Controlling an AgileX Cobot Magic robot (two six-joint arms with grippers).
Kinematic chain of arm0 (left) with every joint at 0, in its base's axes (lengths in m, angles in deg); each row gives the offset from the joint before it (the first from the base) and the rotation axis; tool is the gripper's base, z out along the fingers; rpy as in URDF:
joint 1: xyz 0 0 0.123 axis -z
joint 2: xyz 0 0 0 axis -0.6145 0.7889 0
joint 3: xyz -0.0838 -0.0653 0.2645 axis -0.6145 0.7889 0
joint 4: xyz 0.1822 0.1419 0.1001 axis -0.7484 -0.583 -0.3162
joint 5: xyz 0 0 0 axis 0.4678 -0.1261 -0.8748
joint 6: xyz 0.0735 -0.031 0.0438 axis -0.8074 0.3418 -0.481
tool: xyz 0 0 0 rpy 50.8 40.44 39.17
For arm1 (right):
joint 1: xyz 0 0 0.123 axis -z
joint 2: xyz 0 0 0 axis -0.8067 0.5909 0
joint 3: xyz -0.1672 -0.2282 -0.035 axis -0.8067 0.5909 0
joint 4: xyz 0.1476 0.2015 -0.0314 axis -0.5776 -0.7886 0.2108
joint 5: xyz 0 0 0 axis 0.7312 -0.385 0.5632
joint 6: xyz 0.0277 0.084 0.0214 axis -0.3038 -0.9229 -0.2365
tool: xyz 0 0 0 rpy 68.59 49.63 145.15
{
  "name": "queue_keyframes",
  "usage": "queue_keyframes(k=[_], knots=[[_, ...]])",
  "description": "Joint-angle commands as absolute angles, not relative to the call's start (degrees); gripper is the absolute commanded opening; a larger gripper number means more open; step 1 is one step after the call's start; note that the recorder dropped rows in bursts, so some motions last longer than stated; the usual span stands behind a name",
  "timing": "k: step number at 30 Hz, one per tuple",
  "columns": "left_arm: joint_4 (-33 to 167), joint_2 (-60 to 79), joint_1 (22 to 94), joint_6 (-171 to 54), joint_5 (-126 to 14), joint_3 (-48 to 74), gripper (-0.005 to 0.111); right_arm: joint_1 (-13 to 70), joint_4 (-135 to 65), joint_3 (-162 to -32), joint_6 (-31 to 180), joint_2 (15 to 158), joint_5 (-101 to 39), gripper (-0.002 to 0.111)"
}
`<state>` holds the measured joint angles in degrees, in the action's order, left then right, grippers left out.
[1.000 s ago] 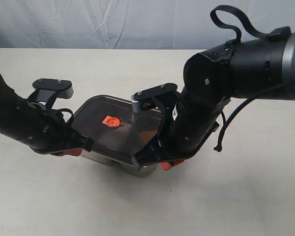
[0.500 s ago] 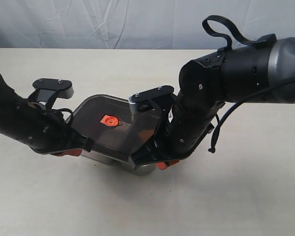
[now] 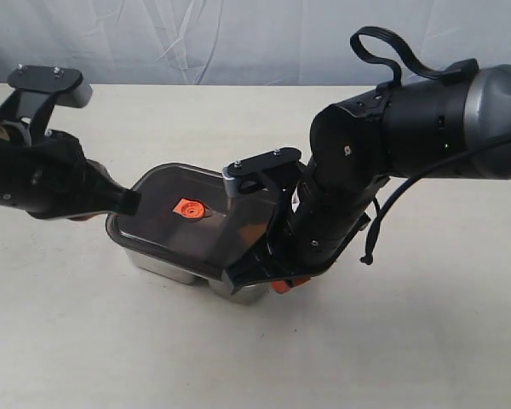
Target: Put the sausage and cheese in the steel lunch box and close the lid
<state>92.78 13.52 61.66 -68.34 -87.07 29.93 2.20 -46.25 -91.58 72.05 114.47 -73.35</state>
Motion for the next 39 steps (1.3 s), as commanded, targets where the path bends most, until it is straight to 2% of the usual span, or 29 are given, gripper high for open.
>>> queue_keyframes(k=[1, 5, 12, 21, 27, 39], knots=[[91.2, 15.8, 59.1, -68.0, -86.8, 28.8, 0.0, 2.3, -44.6, -91.7, 72.4, 114.4, -73.8, 0.0], [91.1, 20.3, 57.9, -68.0, -85.6, 28.8, 0.0, 2.4, -42.9, -91.7, 71.7, 113.7, -75.5, 0.0], [91.1, 23.8, 57.9, -68.1, -83.5, 28.6, 0.0, 2.4, -27.2, -91.8, 58.6, 108.2, -73.3, 0.0], [91.3, 27.0, 57.9, -68.1, -81.9, 28.5, 0.0, 3.8, -26.3, -95.1, 58.7, 112.0, -61.5, 0.0], [91.3, 28.0, 57.9, -68.3, -81.1, 28.4, 0.0, 7.8, -26.8, -100.0, 58.8, 117.0, -63.6, 0.0], [91.1, 29.1, 57.9, -68.3, -80.5, 28.1, 0.0, 8.1, -28.4, -100.0, 59.1, 119.8, -62.8, 0.0]])
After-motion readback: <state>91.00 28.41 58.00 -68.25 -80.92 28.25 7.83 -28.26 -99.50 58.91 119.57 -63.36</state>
